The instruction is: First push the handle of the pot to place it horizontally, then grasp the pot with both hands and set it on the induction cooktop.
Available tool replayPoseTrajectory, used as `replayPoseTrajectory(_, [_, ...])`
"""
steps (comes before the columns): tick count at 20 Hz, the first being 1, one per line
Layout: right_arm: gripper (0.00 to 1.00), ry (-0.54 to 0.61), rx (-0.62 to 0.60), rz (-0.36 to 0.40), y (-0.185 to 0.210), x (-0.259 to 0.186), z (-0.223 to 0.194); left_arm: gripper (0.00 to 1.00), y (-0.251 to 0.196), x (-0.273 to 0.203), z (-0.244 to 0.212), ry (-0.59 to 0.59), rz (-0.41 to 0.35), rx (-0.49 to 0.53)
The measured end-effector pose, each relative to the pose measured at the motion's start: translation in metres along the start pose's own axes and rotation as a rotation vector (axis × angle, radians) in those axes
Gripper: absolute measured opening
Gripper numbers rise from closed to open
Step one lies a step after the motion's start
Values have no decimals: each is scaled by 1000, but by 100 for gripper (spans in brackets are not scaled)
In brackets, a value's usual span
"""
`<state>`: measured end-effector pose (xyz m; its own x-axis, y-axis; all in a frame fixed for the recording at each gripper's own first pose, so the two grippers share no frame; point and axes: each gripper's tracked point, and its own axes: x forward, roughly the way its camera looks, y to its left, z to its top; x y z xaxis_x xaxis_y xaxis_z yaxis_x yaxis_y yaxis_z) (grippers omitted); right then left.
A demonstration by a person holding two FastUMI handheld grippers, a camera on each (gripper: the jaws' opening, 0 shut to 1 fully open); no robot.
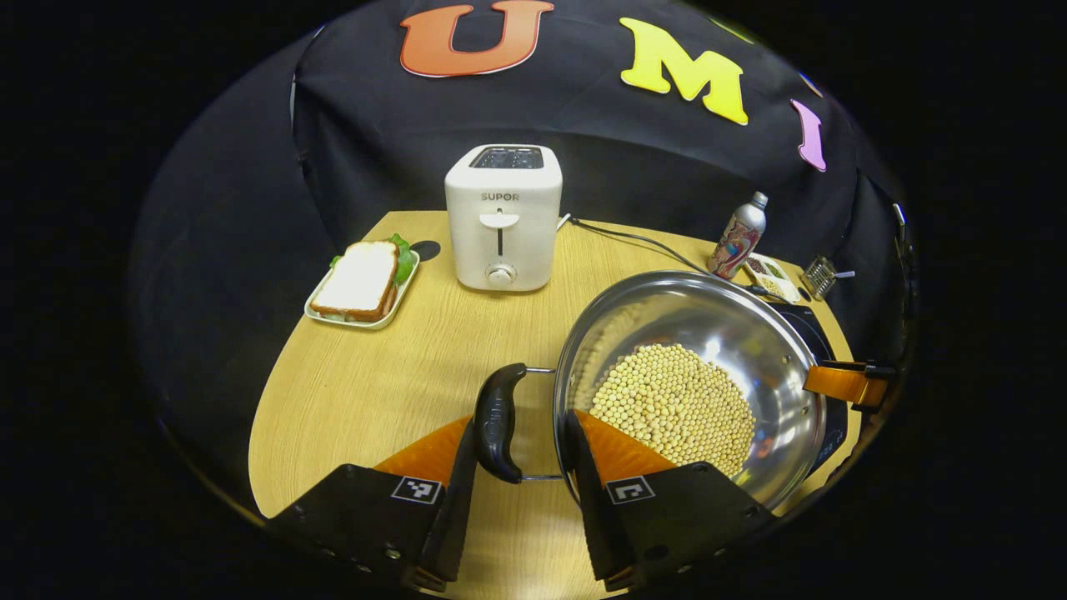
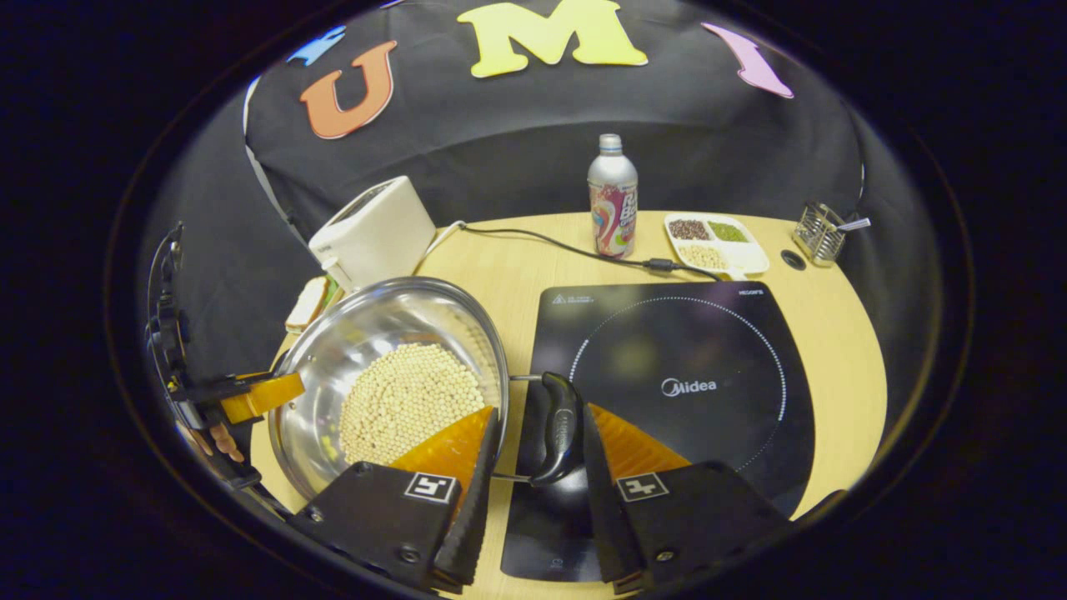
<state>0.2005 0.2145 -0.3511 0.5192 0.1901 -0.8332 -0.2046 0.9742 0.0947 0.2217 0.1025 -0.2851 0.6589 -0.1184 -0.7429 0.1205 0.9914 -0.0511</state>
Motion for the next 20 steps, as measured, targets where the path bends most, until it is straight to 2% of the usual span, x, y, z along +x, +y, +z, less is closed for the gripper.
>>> replayPoseTrajectory(6, [54, -46, 3, 39, -5, -47, 15, 57, -16, -35, 16, -45, -16, -5])
replayPoseTrajectory(11, [54, -86, 19, 58, -23, -84, 29, 57, -42, -65, 37, -86, -16, 36])
replayPoseTrajectory(14, [54, -113, 13, 55, -42, -102, 38, 57, -70, -89, 47, -108, -15, 60])
replayPoseTrajectory(19, [55, -144, 27, 40, -85, -127, 49, 57, -116, -91, 55, -119, -40, 84])
replayPoseTrajectory(20, [53, -143, 32, 36, -94, -130, 49, 57, -126, -93, 56, -121, -44, 87])
